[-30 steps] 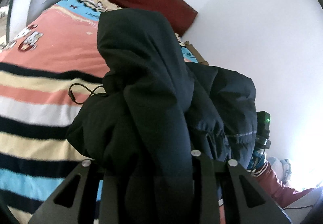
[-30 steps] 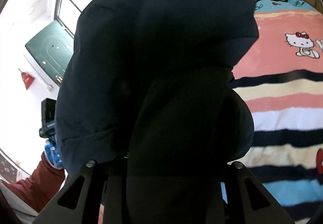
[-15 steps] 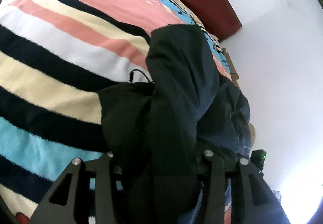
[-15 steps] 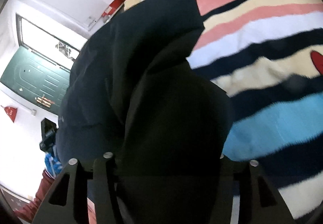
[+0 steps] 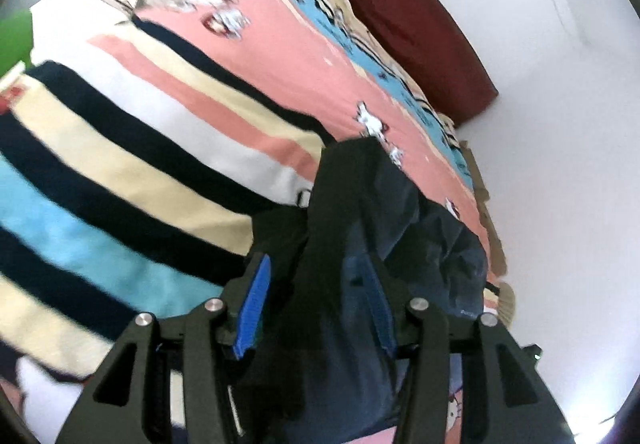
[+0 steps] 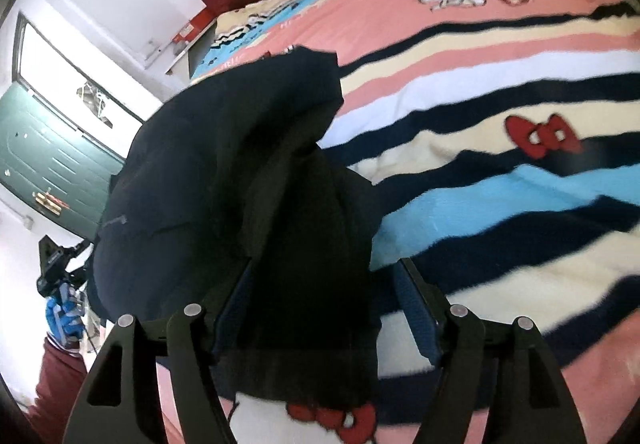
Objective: Fold large clothes
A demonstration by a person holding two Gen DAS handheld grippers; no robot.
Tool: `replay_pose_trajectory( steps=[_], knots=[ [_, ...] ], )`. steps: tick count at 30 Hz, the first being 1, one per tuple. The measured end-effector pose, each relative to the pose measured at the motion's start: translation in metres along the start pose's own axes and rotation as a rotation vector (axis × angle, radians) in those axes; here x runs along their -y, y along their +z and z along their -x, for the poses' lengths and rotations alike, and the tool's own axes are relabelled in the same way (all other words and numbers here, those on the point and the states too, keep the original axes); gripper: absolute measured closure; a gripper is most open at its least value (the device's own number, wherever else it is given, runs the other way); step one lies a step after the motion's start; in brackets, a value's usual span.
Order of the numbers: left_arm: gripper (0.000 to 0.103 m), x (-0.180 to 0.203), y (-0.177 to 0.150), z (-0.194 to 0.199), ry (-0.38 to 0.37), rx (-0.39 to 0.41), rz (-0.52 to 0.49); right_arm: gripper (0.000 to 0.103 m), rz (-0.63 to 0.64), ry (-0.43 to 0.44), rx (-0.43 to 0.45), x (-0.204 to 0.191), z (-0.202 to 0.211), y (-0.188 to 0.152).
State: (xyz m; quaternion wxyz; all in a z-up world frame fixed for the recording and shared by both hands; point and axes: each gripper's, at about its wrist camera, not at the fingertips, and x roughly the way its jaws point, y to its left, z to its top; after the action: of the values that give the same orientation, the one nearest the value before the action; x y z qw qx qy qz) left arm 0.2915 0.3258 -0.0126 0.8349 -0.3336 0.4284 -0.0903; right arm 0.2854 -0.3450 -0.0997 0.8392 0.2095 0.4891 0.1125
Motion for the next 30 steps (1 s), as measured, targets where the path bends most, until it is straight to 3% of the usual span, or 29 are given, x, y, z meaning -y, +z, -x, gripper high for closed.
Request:
replay_pose_trajectory(
  steps=[7,10,13,17,30],
  knots=[
    [0.057,0.058,-0.046,0.063,0.167,0.086,-0.193,0.031,0.077,-0.048,0.053,-0.05,0.057,-0.037],
    [0.057,0.085,-0.085,0.078,0.218,0.135,-0.256,0.024,0.119,-0.076,0.076,-0.074,0.071,-0.055],
    [0.049,0.102,-0.119,0.086,0.244,0.178,-0.285,0.016,0.168,-0.091,0.103,-0.101,0.092,-0.076],
    [0.048,0.131,-0.172,0.092,0.349,0.239,-0.358,0.002,0.215,-0.093,0.154,-0.125,0.113,-0.102],
    [0.042,0.206,-0.281,0.107,0.431,0.386,-0.53,0.001,0.369,-0.188,0.323,-0.187,0.145,-0.186]
  ],
)
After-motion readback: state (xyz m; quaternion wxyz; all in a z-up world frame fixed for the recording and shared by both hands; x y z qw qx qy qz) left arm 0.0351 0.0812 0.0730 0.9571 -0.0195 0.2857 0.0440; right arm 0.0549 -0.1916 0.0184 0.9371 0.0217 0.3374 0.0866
